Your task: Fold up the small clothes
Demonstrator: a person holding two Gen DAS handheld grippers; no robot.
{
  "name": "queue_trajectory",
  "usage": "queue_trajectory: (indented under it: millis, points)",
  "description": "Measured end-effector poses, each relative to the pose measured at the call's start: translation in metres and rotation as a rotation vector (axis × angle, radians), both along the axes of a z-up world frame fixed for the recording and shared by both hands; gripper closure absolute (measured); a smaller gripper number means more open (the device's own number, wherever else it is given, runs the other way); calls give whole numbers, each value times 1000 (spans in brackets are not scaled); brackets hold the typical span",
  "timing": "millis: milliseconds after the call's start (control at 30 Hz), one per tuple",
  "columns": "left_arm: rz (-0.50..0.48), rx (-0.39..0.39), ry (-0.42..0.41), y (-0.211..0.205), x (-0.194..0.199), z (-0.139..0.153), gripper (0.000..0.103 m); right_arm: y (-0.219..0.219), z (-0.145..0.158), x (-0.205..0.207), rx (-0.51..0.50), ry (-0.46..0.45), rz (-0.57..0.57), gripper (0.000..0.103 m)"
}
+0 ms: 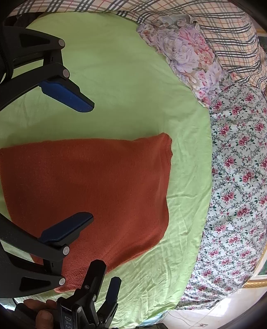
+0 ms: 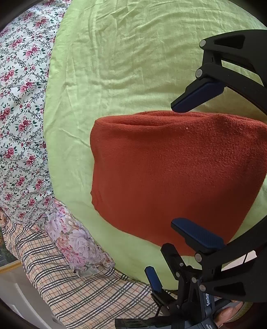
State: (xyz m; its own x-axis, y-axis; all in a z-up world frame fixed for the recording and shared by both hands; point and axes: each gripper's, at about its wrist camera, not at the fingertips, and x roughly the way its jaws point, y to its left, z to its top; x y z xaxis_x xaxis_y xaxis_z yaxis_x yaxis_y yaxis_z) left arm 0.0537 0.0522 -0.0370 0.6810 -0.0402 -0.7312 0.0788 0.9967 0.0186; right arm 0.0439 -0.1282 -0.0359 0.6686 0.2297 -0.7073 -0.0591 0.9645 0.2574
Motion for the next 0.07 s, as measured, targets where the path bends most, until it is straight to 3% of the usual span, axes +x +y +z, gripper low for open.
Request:
queue_trajectory:
  millis: [67]
  points:
    - [4, 2, 5, 1, 1, -1, 5, 1, 0, 0, -1, 1, -3, 1]
